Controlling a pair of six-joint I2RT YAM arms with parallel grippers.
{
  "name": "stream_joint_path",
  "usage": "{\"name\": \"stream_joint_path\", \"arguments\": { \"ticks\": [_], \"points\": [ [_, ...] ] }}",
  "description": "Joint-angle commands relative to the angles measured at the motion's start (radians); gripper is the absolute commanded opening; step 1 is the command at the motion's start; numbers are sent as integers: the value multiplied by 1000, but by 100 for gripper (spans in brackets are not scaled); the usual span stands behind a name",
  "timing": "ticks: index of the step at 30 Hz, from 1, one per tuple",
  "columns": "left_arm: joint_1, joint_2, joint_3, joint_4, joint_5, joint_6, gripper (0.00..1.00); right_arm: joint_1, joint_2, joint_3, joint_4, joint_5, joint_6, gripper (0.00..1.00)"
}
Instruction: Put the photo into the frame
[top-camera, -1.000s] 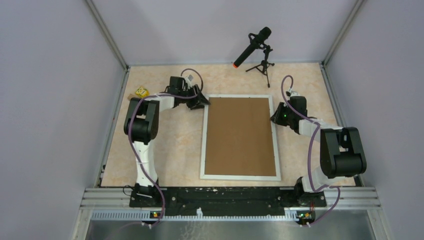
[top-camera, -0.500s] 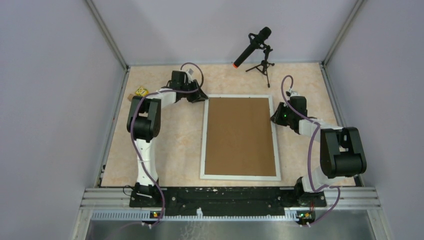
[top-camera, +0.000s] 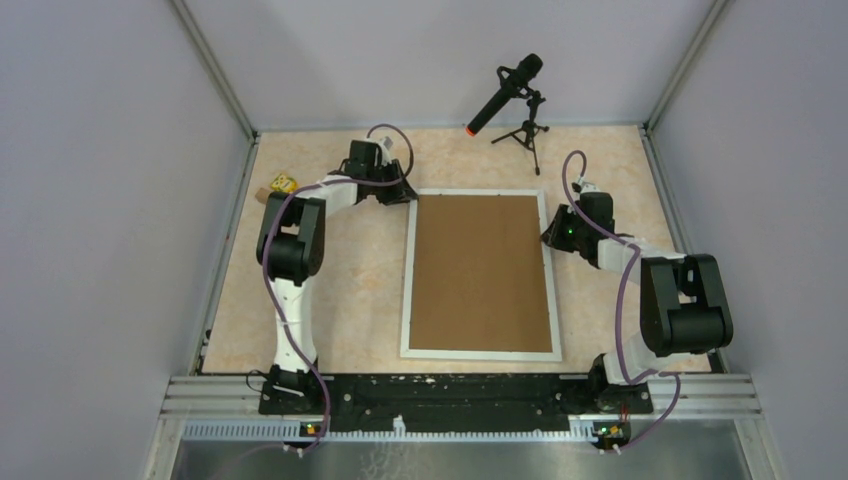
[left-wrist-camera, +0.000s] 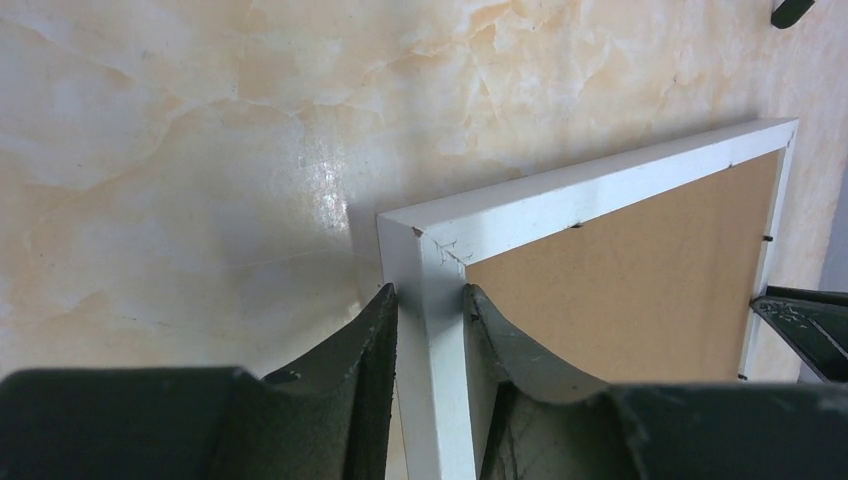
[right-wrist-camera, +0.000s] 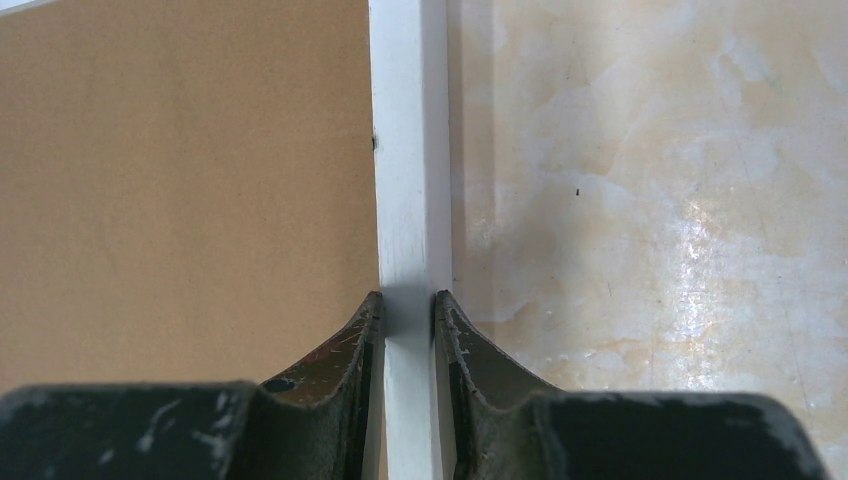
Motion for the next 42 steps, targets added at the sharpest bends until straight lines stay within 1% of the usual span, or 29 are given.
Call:
{"name": "stream_joint_path", "arguments": {
  "ticks": [1, 2, 5, 9, 11, 13, 17, 24, 29, 38, 42],
  "points": [
    [-24, -29, -67, -32, -11, 31, 35, 47, 41, -17, -92, -92, 7, 0],
    [-20, -33, -77, -28, -3, 28, 35, 48, 41, -18, -92, -93, 7, 0],
    [6, -31, -109, 19, 80, -20, 32, 47, 39, -18, -92, -99, 7, 0],
    [13, -27, -106, 9, 66, -13, 29, 47, 37, -18, -92, -95, 7, 0],
    [11, -20, -97, -4, 58, -4, 30, 47, 36, -18, -92, -92, 7, 0],
    [5, -14, -83, -27, 41, 7, 31, 47, 37, -17, -92, -94, 7, 0],
    [-19, -20, -72, -54, -17, 35, 28, 47, 36, -18, -92, -92, 7, 0],
    [-53, -10, -37, -127, -114, 64, 32, 47, 35, -18, -92, -92, 8, 0],
    [-59, 3, -18, -148, -127, 63, 30, 47, 32, -19, -92, -91, 8, 0],
    [-93, 33, 44, -220, -206, 86, 30, 47, 28, -20, -117, -89, 8, 0],
    [-106, 37, 44, -253, -234, 97, 31, 47, 25, -20, -116, -88, 10, 0]
  ]
}}
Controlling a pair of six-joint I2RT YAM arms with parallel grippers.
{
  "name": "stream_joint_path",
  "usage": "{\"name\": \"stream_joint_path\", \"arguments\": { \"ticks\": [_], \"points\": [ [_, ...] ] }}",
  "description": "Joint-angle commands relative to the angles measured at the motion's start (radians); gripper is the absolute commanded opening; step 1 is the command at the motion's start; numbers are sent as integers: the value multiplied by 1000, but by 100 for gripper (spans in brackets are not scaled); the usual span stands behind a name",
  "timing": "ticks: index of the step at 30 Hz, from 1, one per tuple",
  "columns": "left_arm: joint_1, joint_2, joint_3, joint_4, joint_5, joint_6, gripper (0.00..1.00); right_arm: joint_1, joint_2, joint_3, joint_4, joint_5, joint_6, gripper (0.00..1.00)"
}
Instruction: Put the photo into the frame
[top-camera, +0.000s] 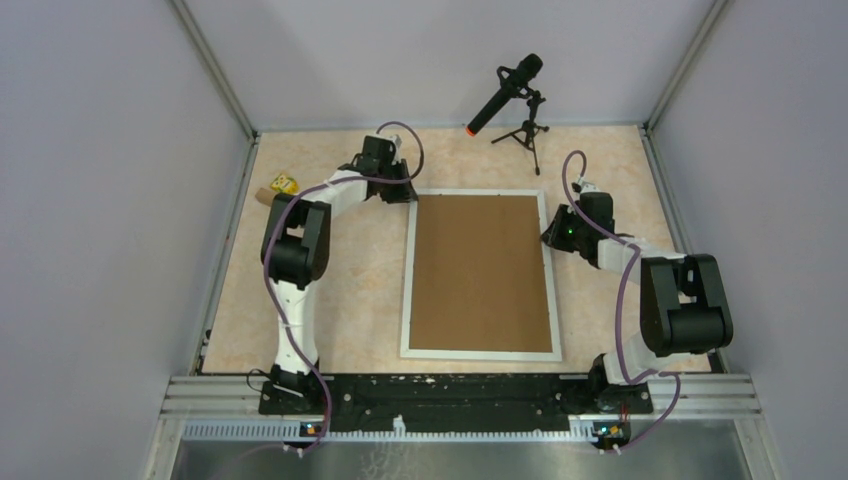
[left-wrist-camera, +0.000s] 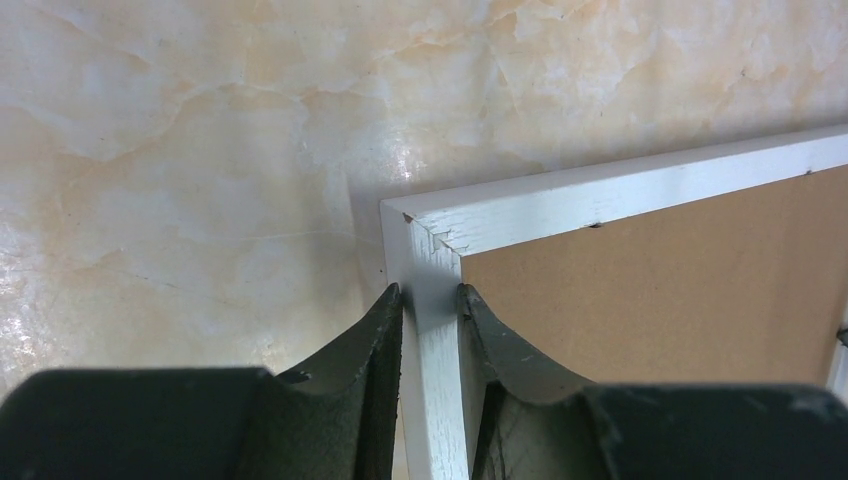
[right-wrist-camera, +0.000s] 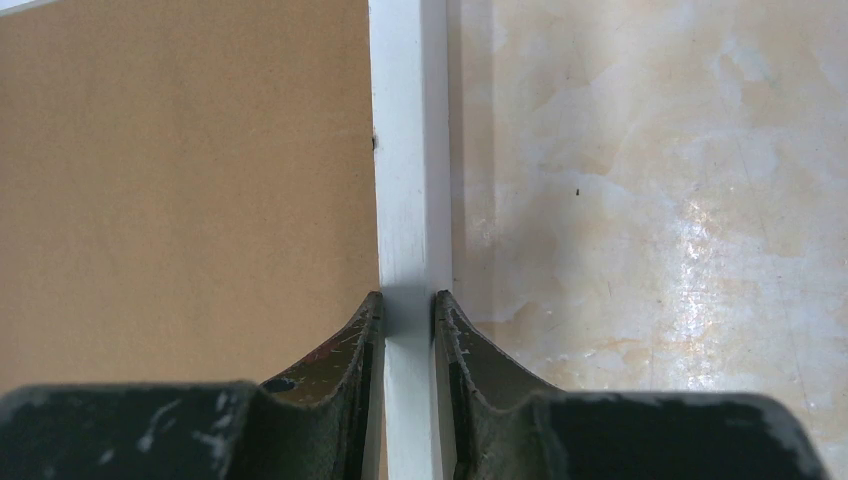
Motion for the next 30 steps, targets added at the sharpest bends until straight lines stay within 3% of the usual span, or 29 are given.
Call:
{"name": "stream_joint_path", "arguments": {
  "ticks": [1, 19, 30],
  "points": [
    [-44, 56, -8, -131, -59, 39, 31, 48, 24, -22, -114, -88, 10, 0],
    [-137, 124, 67, -277, -291, 104, 34, 47, 20, -20, -119, -70, 8, 0],
    [-191, 151, 65, -302, -336, 108, 34, 48, 16, -22, -119, -63, 8, 0]
  ]
}}
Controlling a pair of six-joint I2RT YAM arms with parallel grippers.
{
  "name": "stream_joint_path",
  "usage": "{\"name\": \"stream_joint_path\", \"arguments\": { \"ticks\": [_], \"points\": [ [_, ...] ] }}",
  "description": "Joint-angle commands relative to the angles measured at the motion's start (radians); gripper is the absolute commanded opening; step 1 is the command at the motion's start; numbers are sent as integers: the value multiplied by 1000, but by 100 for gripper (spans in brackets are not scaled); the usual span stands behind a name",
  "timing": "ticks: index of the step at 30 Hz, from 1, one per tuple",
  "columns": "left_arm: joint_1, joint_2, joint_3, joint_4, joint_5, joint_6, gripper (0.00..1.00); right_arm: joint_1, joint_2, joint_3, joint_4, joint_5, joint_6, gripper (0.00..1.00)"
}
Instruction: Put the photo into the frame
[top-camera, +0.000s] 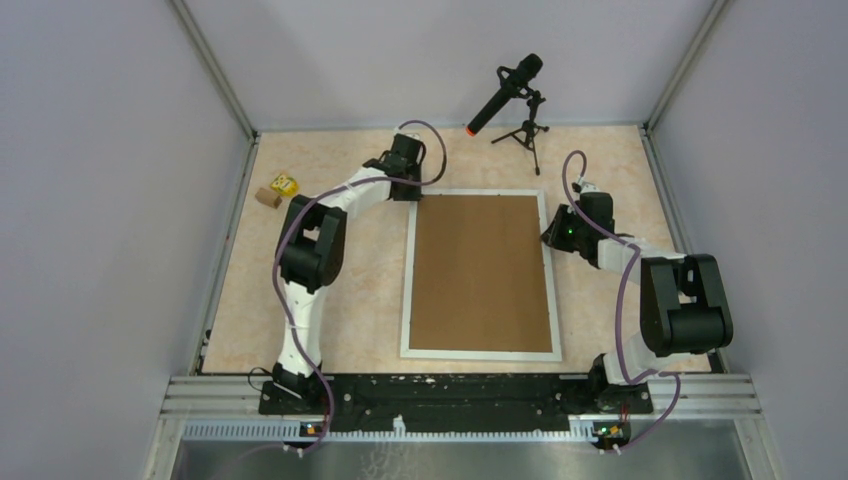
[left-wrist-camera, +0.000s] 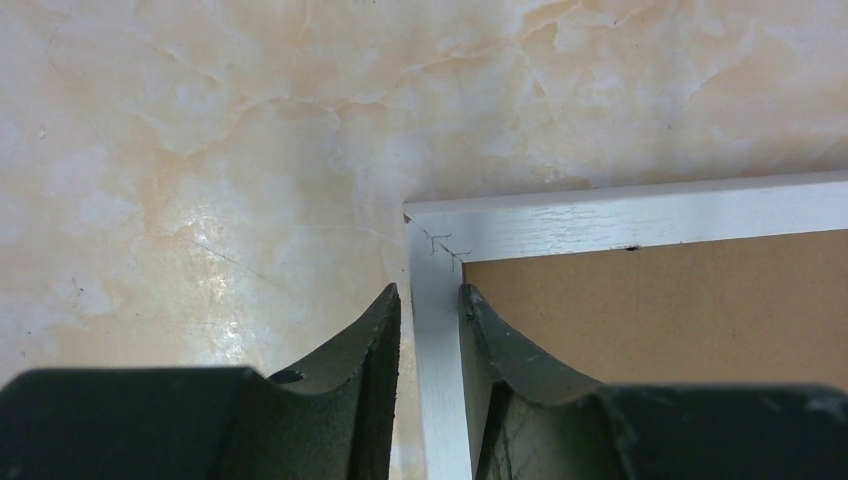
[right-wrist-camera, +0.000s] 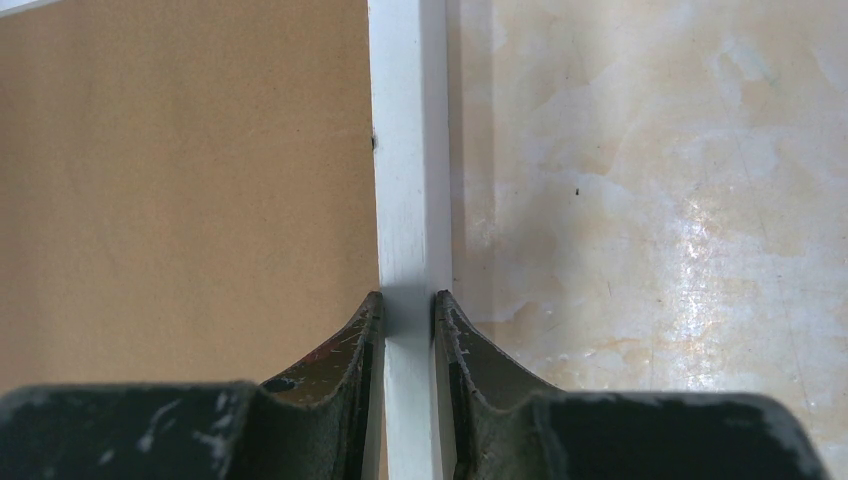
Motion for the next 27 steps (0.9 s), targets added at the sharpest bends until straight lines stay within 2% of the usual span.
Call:
{"name": "stream_joint_path", "arguments": {
  "ticks": [1, 10, 16, 22, 27],
  "points": [
    [-62, 131, -46, -143, 37, 11, 34, 47, 15, -22, -118, -65, 8, 0],
    [-140, 204, 47, -230, -17, -13, 33, 47, 17, -22, -117, -65, 10, 0],
    [-177, 195, -25, -241, -88, -49, 34, 48, 8, -23, -118, -68, 11, 0],
    [-203, 191, -83, -245, -125, -104, 39, 47, -2, -29, -118, -63, 11, 0],
    [-272, 234, -73, -273, -170, -165, 46, 47, -1, -31, -114, -62, 11, 0]
  ]
}}
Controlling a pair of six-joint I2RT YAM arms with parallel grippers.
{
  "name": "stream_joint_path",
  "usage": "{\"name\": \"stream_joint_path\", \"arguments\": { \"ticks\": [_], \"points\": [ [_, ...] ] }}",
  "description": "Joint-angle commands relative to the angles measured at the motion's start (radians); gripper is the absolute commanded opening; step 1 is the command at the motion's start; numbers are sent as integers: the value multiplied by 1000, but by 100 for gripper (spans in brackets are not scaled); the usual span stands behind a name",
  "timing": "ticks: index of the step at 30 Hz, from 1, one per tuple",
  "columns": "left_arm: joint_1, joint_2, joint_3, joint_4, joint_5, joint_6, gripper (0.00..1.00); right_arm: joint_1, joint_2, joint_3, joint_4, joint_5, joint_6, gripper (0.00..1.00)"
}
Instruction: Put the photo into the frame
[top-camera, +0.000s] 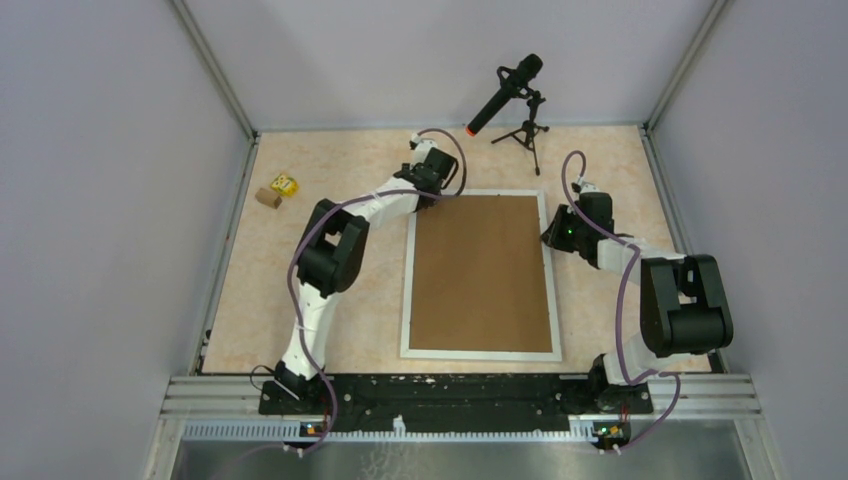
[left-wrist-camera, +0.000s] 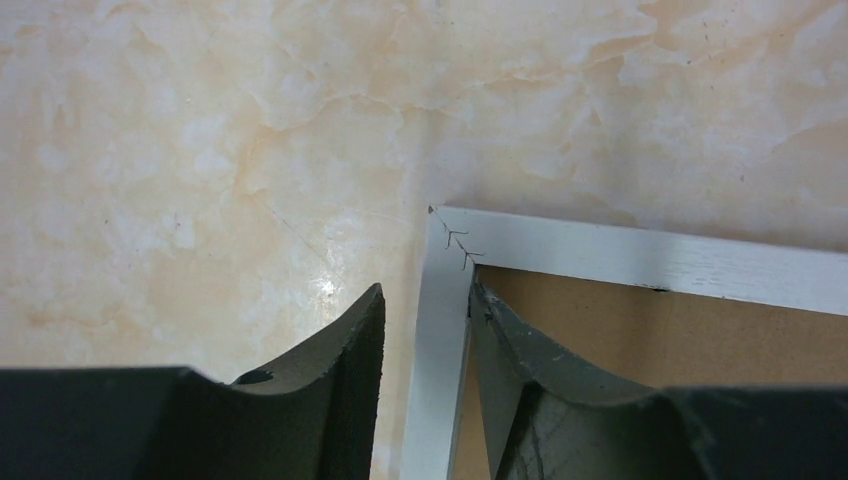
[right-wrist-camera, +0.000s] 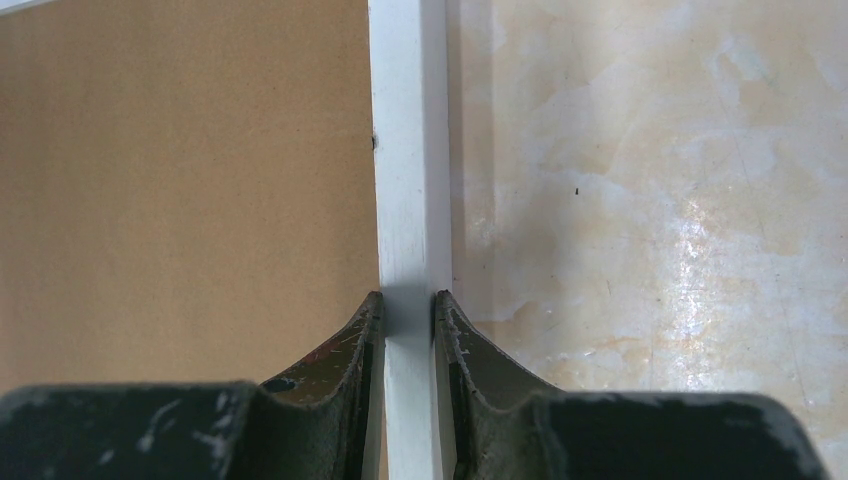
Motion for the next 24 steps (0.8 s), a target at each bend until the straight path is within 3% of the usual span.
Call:
{"name": "stream_joint_path", "arguments": {
  "ticks": [1, 7, 12, 20, 24],
  "points": [
    [-142, 201, -79, -265, 247, -121, 47, 43, 1, -31, -112, -70, 11, 0],
    [-178, 246, -42, -307, 179, -182, 50, 43, 4, -35, -108, -67, 11, 0],
    [-181, 190, 10, -317, 164, -112, 53, 43, 16, -37, -102, -56, 8, 0],
    [-150, -37, 242, -357, 381, 76, 70, 37, 31, -31, -111, -25, 12, 0],
    [-86, -202, 185, -354, 474, 83, 74, 11, 37, -34, -110, -37, 18, 0]
  ]
}}
